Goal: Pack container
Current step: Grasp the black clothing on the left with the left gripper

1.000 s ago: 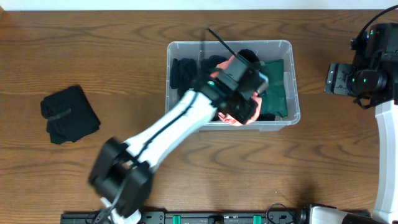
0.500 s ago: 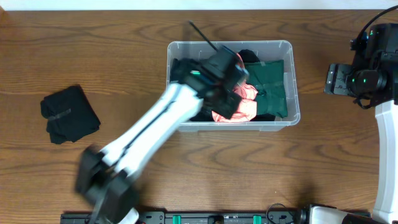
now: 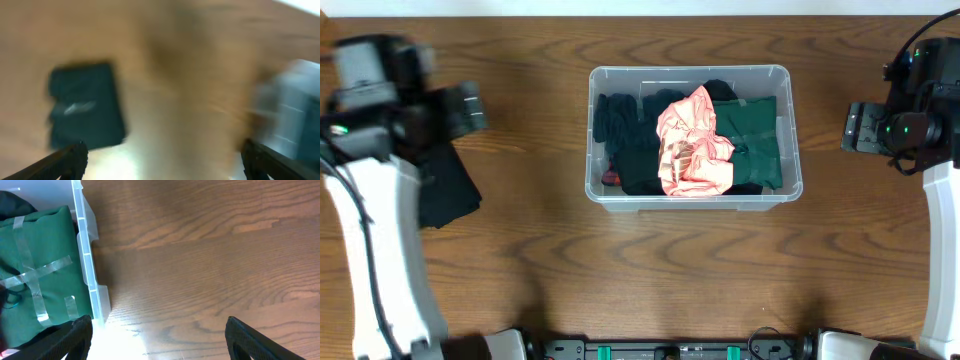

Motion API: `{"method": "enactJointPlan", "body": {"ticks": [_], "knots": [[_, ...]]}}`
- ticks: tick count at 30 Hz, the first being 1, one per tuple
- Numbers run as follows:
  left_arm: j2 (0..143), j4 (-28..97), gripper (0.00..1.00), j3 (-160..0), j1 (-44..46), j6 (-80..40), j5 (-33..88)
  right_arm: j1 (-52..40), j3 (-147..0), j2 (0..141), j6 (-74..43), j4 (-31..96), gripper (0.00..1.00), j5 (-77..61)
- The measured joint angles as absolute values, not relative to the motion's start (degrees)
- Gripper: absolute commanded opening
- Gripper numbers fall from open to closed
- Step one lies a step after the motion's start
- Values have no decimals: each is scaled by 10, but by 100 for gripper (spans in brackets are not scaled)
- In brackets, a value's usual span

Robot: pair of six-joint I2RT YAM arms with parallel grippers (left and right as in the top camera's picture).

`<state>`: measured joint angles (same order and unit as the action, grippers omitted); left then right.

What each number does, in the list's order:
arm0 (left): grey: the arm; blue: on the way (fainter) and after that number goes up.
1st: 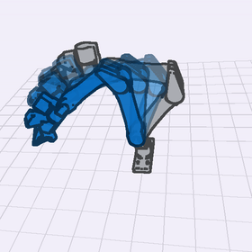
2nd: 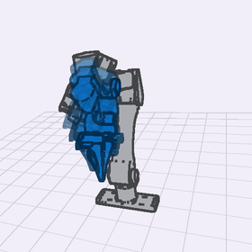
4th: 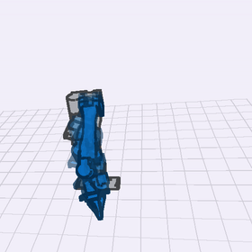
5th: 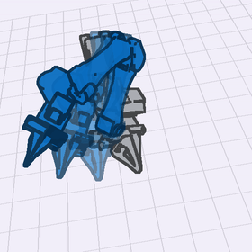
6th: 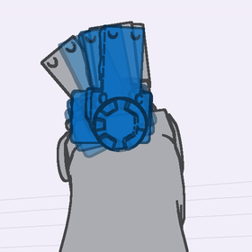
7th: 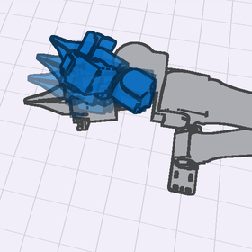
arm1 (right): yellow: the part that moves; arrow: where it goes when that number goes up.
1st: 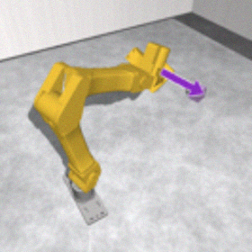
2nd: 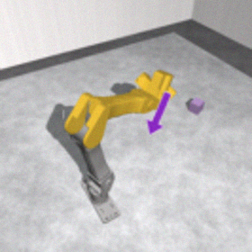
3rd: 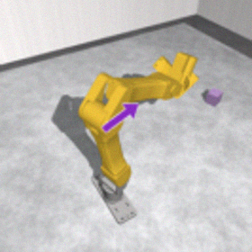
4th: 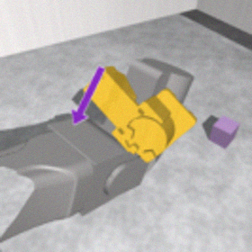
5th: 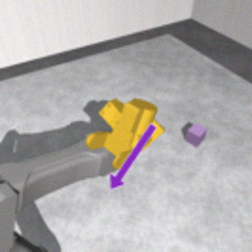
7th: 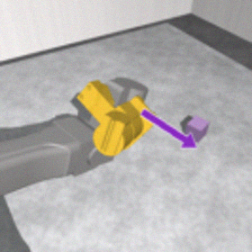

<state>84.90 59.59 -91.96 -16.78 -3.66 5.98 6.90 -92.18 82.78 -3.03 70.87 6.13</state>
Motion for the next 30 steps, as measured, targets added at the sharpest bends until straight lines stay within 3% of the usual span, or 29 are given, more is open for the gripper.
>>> {"method": "enactJointPlan", "body": {"ticks": [5, 12, 26, 27, 29, 30], "knots": [[942, 568, 98, -905, -323, -45, 69, 69, -922, 828, -30, 709, 83, 62], [1066, 542, 98, -904, -451, -34, 122, 69, -922, 828, -30, 709, 83, 61], [1242, 525, 97, -907, -463, 65, 247, 69, -922, 828, -30, 708, 83, 62], [1242, 523, 89, -908, -463, 70, 255, 69, -922, 828, -30, 707, 83, 61], [1246, 526, 45, -908, -462, 77, 276, 69, -922, 828, -30, 707, 83, 61], [1247, 528, 33, -908, -461, 78, 283, 69, -922, 828, -30, 707, 83, 62]]}}
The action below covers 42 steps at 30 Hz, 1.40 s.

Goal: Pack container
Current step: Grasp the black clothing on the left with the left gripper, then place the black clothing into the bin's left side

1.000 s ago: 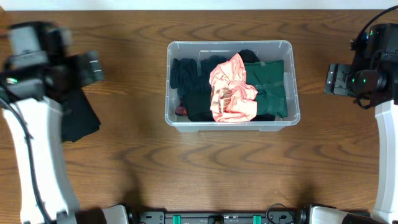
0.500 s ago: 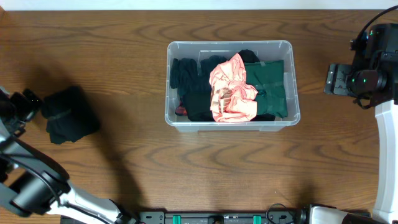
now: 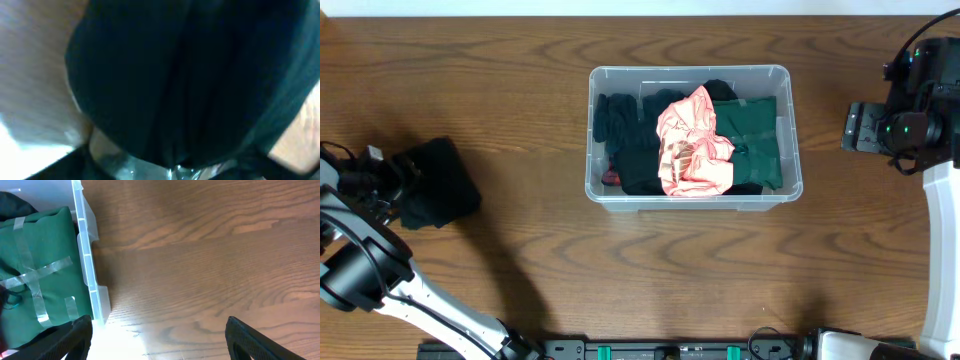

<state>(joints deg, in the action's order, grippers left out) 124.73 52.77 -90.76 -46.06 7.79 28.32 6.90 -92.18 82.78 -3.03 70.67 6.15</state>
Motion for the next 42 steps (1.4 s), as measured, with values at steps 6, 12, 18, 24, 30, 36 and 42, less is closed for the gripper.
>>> {"method": "enactJointPlan", "body": {"ticks": [6, 12, 18, 24, 30, 36, 42], "knots": [[1251, 554, 6, -907, -444, 86, 364, 69, -922, 828, -30, 707, 83, 62], [1212, 566, 6, -900, -397, 88, 421, 69, -922, 828, -30, 707, 83, 62], [1037, 566, 6, -899, -298, 77, 442, 69, -922, 828, -30, 706, 83, 61], [891, 566, 6, -908, -121, 72, 448, 69, -922, 828, -30, 706, 83, 62], [898, 566, 6, -908, 59, 61, 404, 69, -922, 828, -30, 707, 83, 62], [973, 552, 5, -907, 137, 50, 360, 69, -922, 828, -30, 707, 83, 62], [1062, 534, 6, -905, 126, 35, 333, 69, -922, 828, -30, 707, 83, 61]]}}
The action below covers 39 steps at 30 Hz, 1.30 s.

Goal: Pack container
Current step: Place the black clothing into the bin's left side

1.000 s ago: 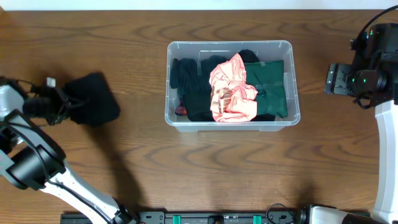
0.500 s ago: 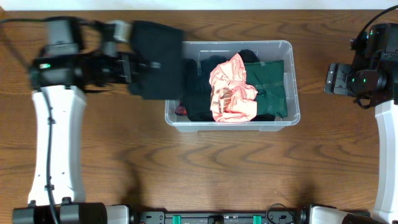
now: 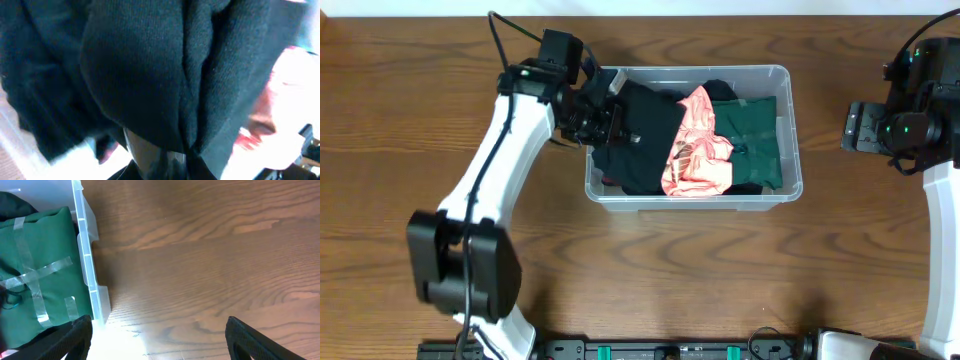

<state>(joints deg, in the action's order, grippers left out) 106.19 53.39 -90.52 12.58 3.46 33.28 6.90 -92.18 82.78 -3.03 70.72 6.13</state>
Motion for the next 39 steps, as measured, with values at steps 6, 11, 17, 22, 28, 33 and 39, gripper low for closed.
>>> {"method": "enactJointPlan", "body": {"ticks": [6, 11, 17, 22, 28, 33, 39], "knots": [[1082, 551, 59, -906, 120, 21, 319, 69, -922, 828, -30, 709, 83, 61], [1071, 612, 98, -943, 121, 14, 300, 69, -922, 828, -30, 710, 83, 62], [977, 545, 98, -983, 137, 13, 235, 69, -922, 828, -30, 709, 83, 61], [945, 494, 92, -997, 178, 13, 199, 69, -922, 828, -30, 709, 83, 62], [1043, 489, 39, -996, 210, 12, 176, 69, -922, 828, -30, 710, 83, 60], [1141, 482, 34, -992, 206, 13, 158, 69, -922, 828, -30, 710, 83, 60], [1159, 476, 40, -993, 190, 13, 161, 69, -922, 828, -30, 711, 83, 60]]}}
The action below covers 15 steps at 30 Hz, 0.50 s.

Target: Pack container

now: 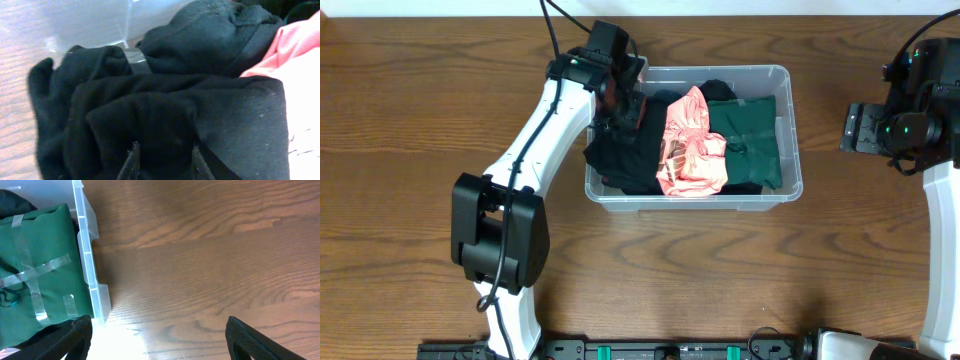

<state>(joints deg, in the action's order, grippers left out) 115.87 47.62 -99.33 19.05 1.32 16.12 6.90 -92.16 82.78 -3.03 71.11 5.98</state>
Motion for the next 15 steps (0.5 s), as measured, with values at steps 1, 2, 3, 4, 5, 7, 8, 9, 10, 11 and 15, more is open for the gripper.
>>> {"method": "enactJointPlan", "body": {"ticks": [1, 2, 3, 4, 5, 7, 8, 9, 10, 11, 15], "knots": [[1157, 478, 50, -995, 188, 15, 161, 69, -922, 828, -30, 711, 83, 60], [1155, 482, 65, -997, 185, 16, 161, 69, -922, 828, -30, 711, 83, 60], [1152, 488, 79, -999, 182, 17, 159, 69, -922, 828, -30, 711, 83, 60], [1145, 495, 91, -1001, 177, 16, 152, 69, -922, 828, -30, 711, 83, 60], [1137, 501, 99, -1001, 172, 13, 145, 69, -922, 828, -30, 711, 84, 60], [1100, 508, 98, -1001, 161, 13, 128, 69, -922, 828, -30, 711, 87, 55], [1078, 515, 98, -1001, 155, 13, 119, 69, -922, 828, -29, 710, 89, 48], [1051, 524, 98, -1001, 147, 13, 109, 68, -922, 828, -28, 708, 91, 43], [1024, 533, 98, -1002, 136, 13, 101, 68, -922, 828, -26, 703, 93, 36], [1000, 540, 98, -1005, 125, 13, 95, 66, -922, 828, -25, 697, 95, 31], [925, 569, 98, -1023, 57, 11, 79, 46, -922, 830, -19, 652, 99, 17]]}}
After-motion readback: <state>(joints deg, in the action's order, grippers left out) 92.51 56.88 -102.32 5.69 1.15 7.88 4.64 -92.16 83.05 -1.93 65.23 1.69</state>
